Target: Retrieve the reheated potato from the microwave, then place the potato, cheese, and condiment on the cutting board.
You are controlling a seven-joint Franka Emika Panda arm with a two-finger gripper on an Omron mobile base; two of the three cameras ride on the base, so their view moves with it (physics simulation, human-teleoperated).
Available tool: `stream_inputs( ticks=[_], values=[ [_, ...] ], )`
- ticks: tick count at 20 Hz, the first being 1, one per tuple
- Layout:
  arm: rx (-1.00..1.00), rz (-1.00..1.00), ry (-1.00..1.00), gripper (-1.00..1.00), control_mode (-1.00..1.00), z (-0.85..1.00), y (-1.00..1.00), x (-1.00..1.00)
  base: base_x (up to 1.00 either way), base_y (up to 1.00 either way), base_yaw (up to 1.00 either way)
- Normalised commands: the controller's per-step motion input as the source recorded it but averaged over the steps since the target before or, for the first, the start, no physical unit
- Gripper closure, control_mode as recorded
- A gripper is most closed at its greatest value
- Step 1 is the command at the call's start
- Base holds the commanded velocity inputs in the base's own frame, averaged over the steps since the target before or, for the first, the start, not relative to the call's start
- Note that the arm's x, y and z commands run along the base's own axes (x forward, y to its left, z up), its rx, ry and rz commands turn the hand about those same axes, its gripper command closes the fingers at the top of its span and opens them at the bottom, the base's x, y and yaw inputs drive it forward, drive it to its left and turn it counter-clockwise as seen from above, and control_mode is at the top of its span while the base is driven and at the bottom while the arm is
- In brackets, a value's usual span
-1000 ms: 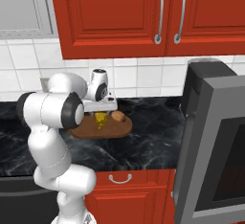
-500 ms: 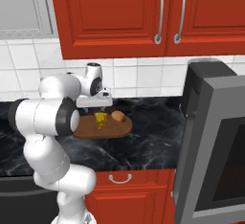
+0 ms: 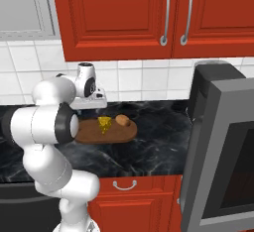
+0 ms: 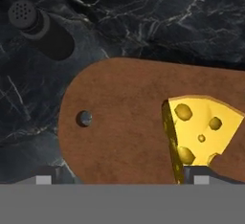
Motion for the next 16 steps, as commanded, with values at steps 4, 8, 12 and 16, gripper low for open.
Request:
stream_inputs(
  ticks=[4,8,12,16],
  values=[
    [0.0,0.0,0.0,-1.0,-1.0,0.02,0.47,0.01,0.0,0.0,0.0],
    [0.0,0.0,-0.01,-1.0,-1.0,0.0,0.5,0.09,0.0,0.0,0.0],
    [0.0,0.0,-0.04,-1.0,-1.0,0.0,0.51,0.13,0.0,0.0,0.0],
    [-0.01,0.0,-0.02,-1.0,-1.0,0.0,0.46,0.31,0.0,0.0,0.0]
  ],
)
